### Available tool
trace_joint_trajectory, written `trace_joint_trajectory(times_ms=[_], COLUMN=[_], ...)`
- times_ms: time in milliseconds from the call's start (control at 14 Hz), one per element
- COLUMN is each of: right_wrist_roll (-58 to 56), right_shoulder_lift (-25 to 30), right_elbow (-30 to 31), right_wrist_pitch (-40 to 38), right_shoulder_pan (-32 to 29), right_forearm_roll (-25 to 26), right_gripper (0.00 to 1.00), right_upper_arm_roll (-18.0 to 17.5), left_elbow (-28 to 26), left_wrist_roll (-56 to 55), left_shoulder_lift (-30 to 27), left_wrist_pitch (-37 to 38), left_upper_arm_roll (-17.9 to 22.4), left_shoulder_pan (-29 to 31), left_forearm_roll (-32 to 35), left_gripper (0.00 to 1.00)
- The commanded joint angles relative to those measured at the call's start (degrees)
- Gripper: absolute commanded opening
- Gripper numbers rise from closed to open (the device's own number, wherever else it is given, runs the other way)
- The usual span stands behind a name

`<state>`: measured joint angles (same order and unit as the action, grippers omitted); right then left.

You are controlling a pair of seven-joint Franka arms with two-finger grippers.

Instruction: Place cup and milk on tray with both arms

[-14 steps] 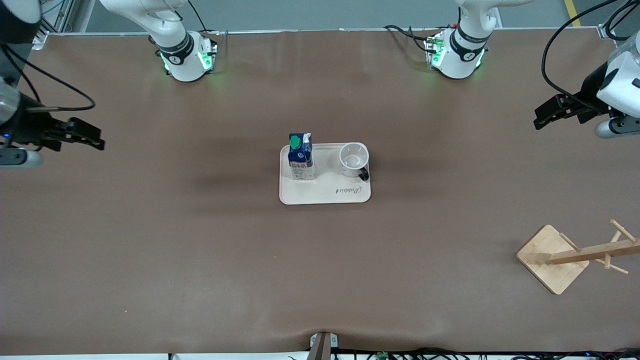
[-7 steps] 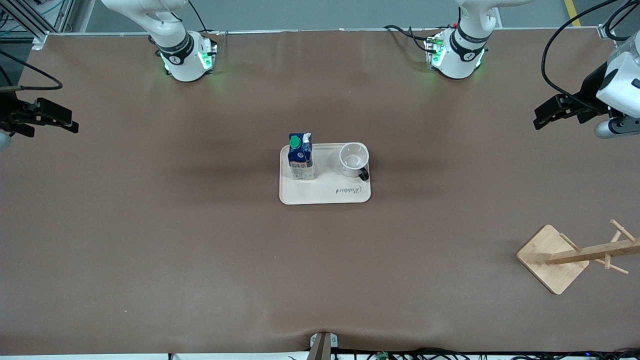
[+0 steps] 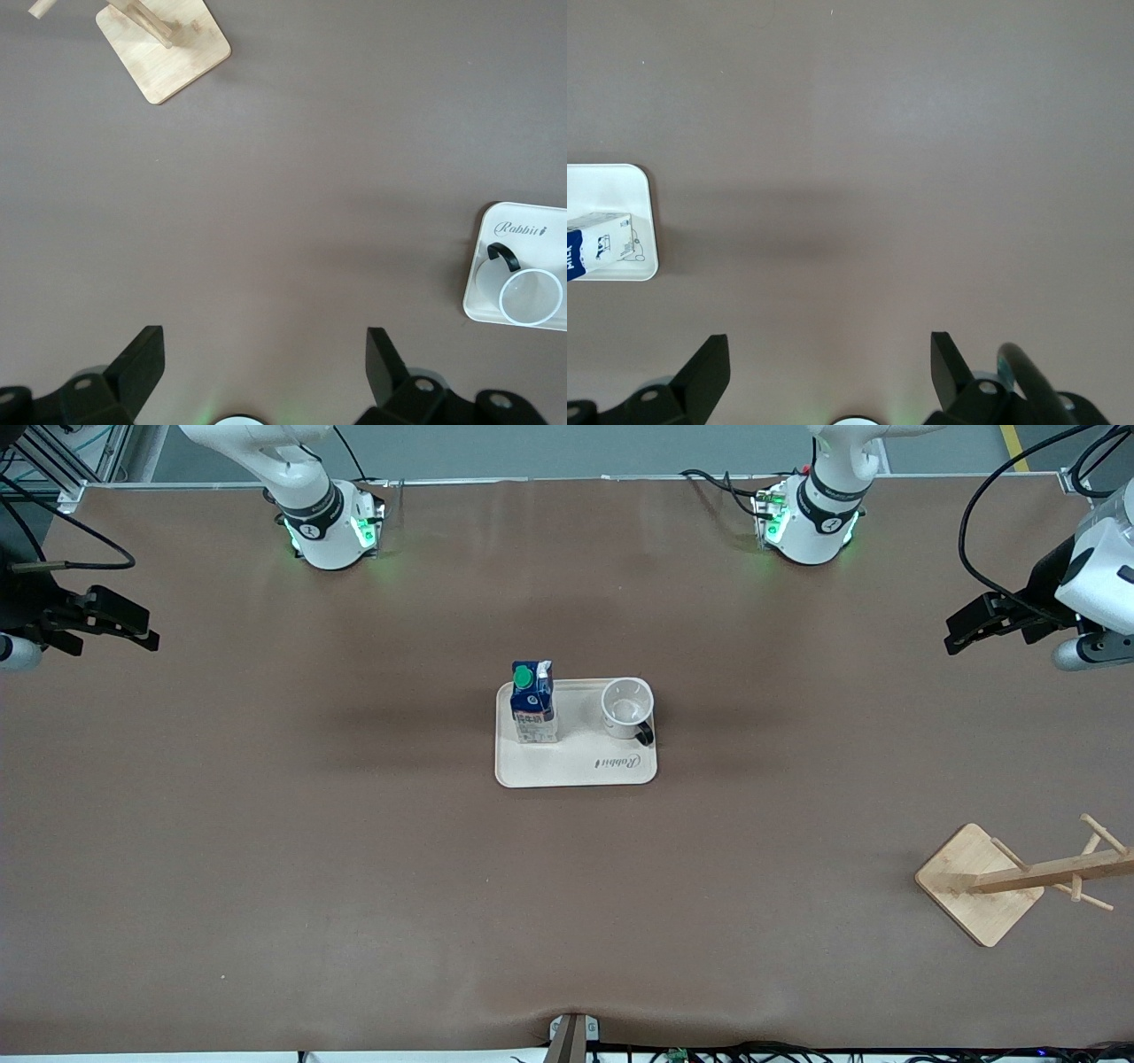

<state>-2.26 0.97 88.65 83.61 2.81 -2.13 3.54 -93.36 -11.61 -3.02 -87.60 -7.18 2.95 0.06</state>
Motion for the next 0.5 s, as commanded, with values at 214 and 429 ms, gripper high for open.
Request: trace_joint_trajectory(times_ms=[214,429], right_wrist_roll=[1.0,0.9], right_shoulder_lift=[0.9,0.8], right_elbow=[-1.9,-1.9], right_wrist_pitch=[-0.4,0.2], right_shoulder_pan=[-0.2,-0.2], right_forearm_roll=[2.0,2.0], right_gripper=[1.0,1.0], right_upper_arm_roll=[0.1,0.3], left_elbow=[-0.5,-0.2], left_wrist_roll=[0.2,0.2], left_shoulder_lift=[-0.4,-0.3], left_wrist_pitch=[-0.2,-0.4], left_upper_arm_roll=[0.1,0.1], left_shoulder_pan=[0.1,0.1], left_forearm_roll=[-0.6,-0.5], left_gripper=[1.0,1.0])
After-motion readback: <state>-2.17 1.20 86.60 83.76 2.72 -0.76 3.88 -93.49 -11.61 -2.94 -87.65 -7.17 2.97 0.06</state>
